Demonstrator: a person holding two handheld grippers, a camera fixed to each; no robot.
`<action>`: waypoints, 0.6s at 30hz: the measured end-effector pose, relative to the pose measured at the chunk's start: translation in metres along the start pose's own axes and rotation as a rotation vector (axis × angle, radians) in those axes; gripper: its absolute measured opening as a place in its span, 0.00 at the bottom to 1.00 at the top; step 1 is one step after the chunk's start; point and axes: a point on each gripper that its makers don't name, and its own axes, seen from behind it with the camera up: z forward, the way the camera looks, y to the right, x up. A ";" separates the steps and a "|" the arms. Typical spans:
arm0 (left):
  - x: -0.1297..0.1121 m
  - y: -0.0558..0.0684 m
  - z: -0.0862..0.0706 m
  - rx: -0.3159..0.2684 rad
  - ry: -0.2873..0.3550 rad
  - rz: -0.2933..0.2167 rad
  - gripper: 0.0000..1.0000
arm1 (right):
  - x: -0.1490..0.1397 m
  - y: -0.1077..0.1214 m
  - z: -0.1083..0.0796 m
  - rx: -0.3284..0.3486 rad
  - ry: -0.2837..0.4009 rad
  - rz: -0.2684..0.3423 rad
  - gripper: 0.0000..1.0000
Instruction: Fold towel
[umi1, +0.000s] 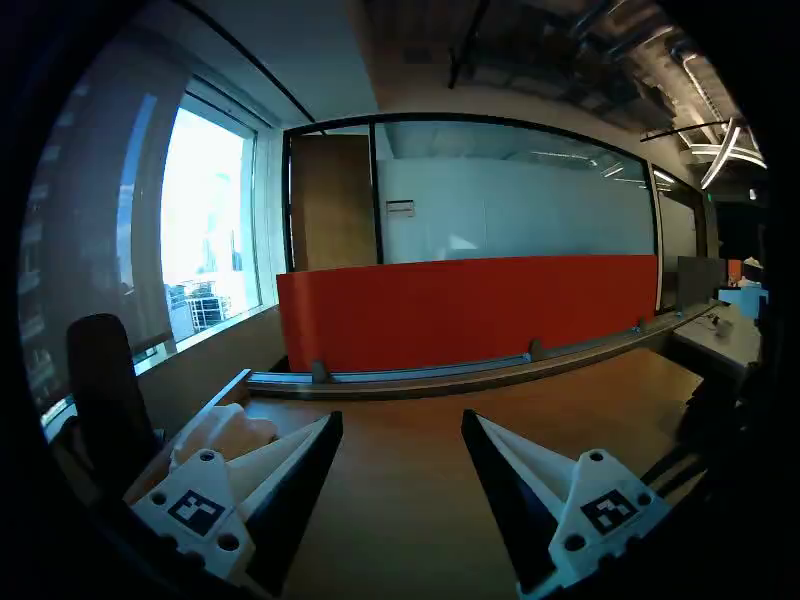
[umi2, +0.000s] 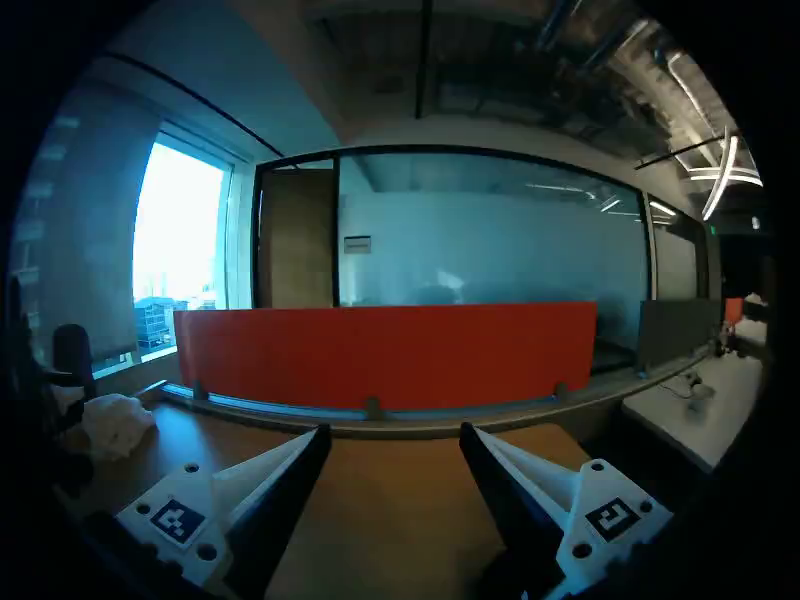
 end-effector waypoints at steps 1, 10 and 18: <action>0.001 -0.001 0.000 0.002 0.003 -0.001 0.88 | 0.001 -0.001 0.000 -0.004 0.003 -0.001 0.99; 0.011 -0.010 -0.003 0.021 0.042 -0.020 0.88 | 0.016 -0.009 0.000 -0.027 0.016 0.004 1.00; 0.018 -0.008 -0.005 0.021 0.070 -0.021 0.88 | 0.023 -0.027 0.001 -0.012 0.022 0.003 0.99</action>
